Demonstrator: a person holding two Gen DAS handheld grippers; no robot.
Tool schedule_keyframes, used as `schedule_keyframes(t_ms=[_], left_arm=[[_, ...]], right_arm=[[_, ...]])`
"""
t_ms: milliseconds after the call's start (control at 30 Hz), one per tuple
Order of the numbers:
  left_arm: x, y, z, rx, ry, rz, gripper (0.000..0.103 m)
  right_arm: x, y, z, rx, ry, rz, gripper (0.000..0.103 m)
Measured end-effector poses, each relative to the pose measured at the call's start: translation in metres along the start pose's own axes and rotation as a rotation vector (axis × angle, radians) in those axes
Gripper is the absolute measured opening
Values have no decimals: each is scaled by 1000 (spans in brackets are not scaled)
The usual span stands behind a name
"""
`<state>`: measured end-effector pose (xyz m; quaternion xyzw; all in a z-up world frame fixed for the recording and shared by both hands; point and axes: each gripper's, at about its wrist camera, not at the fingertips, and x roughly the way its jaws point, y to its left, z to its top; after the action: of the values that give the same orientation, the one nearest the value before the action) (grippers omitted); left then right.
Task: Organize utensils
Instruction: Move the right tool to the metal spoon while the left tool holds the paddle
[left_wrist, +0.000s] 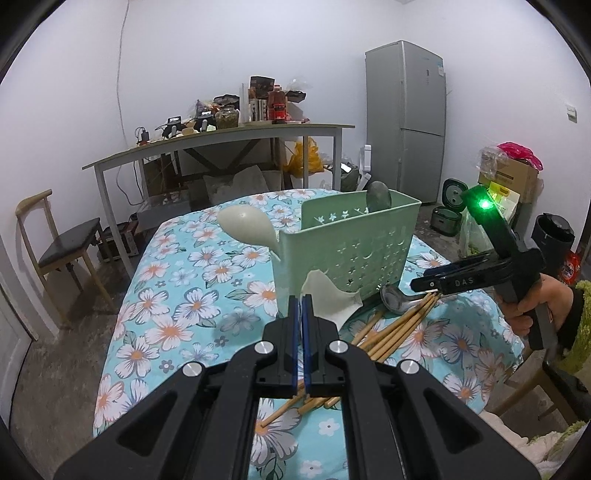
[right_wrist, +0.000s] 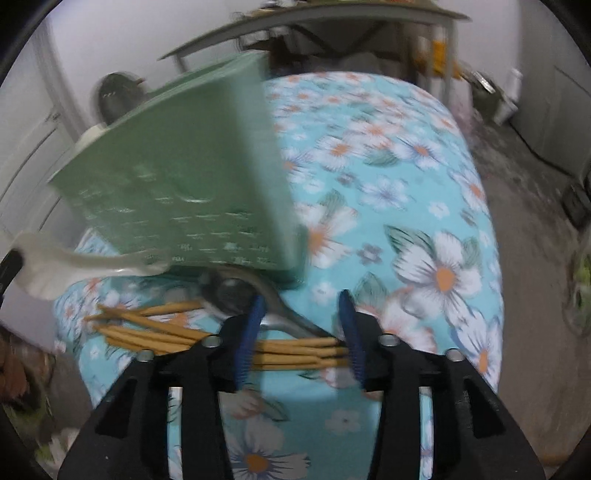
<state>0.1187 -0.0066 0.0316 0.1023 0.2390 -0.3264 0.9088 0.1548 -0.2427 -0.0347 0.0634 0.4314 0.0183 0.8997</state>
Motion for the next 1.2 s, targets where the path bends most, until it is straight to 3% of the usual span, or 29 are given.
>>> schedule_keyframes(t_ms=[133,233,633,1067,1133,1200], left_arm=[[0,1,-1,-6,3,2,2],[0,2,-2,-9,7,9,2],[2,8,-4,-28,23,31,2],[5,10,-5,-29,29,30,2],[6,10,-6,-29,31,29,2],[7,10,-6,-29,31,29,2]], right_arm=[[1,21,3,-107,-6,36,59],[3,30,4,-112,-12,38,60],[27,67,-14,-139,-76,-130,61],[41,44,-1,-73,-79,-133,61],[45,32,3,-54,-73,-132,53],[45,25,6,-36,-70,-121,52]])
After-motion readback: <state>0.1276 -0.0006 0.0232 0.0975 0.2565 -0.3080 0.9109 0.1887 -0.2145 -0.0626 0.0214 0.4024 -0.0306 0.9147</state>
